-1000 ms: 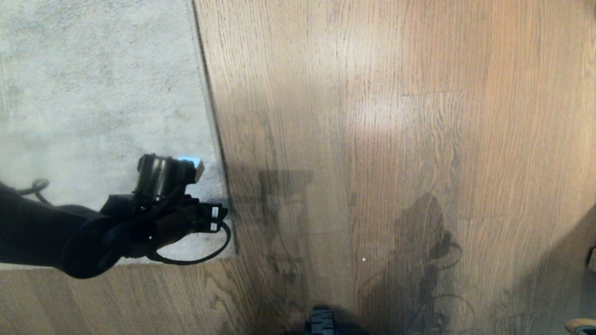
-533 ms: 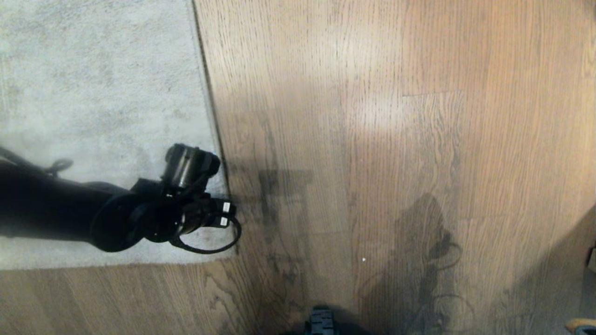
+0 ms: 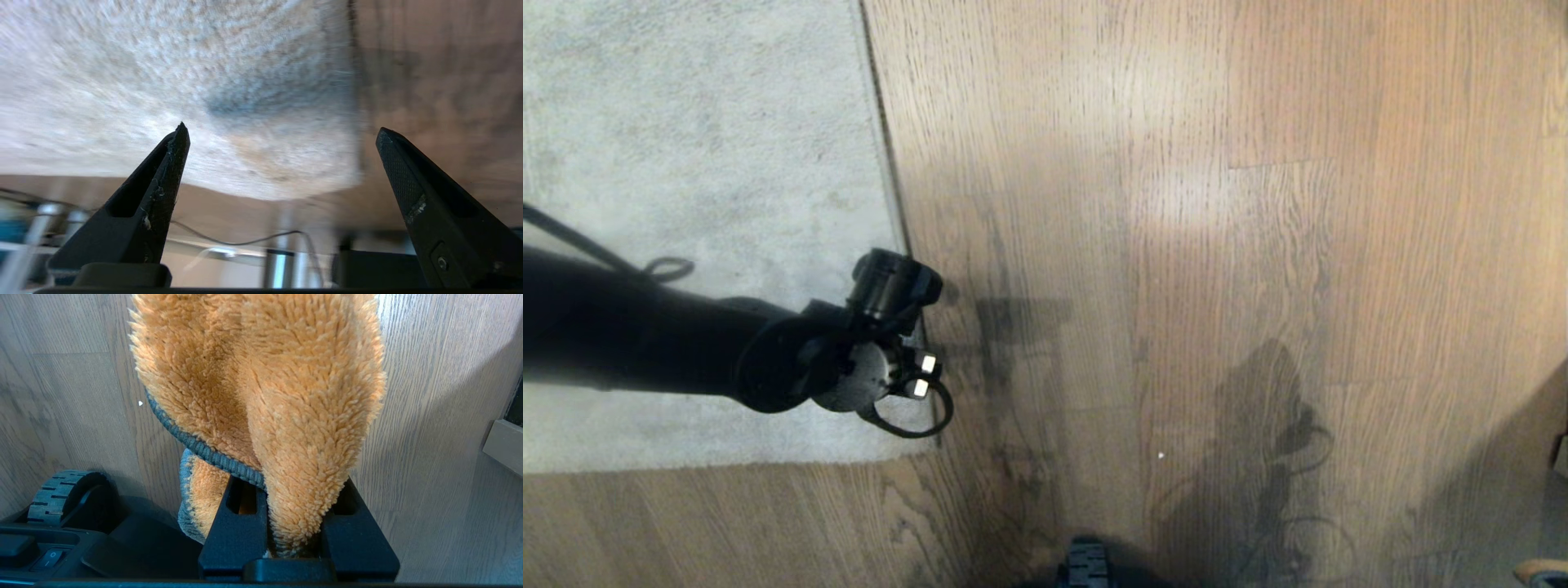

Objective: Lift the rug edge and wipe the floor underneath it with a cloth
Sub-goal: Lift up the carpet

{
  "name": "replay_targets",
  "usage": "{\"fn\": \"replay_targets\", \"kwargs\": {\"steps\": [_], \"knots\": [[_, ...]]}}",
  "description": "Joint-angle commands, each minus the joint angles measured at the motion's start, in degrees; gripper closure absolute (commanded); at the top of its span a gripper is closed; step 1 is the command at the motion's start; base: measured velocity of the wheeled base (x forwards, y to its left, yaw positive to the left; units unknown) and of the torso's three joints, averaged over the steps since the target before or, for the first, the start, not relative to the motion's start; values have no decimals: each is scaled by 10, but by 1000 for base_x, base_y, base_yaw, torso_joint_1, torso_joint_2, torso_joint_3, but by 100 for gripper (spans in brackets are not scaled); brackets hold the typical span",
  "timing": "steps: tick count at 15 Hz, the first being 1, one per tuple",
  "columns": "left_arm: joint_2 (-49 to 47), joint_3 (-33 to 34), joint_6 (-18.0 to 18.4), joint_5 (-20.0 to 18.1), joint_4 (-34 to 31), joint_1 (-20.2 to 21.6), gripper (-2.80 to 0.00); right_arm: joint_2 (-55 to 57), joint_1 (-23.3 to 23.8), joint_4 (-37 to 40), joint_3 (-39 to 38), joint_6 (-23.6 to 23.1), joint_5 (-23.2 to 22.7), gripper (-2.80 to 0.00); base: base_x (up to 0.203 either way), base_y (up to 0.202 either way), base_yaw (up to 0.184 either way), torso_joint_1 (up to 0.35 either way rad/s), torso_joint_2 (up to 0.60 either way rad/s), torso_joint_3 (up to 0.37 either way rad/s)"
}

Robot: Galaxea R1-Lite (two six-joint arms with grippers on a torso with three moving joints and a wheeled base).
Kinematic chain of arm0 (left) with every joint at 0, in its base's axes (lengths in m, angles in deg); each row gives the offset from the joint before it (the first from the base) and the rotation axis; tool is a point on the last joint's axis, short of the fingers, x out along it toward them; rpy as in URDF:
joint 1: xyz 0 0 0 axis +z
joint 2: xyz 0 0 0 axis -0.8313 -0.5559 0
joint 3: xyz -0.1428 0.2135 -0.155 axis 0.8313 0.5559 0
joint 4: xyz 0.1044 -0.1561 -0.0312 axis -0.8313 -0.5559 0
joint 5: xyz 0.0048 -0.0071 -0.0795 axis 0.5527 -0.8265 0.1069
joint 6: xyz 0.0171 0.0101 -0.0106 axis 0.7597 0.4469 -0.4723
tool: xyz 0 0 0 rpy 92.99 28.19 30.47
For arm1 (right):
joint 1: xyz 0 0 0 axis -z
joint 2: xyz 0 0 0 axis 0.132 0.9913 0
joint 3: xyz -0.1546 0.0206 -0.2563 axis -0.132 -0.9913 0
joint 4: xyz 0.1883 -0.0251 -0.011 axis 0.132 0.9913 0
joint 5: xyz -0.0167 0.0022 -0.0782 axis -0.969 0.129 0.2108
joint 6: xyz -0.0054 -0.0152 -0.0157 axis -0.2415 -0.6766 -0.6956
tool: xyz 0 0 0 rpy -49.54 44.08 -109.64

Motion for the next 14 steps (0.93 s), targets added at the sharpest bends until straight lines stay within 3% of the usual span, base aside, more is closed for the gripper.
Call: {"fn": "replay_targets", "kwargs": {"steps": [1,14], "knots": [[-15,-5,4,4,0,2,-280,1,0,0,0,0,0,0,0,0,0,0,0,0],[-41,-29,65,76,2,27,-280,1,0,0,0,0,0,0,0,0,0,0,0,0]]}}
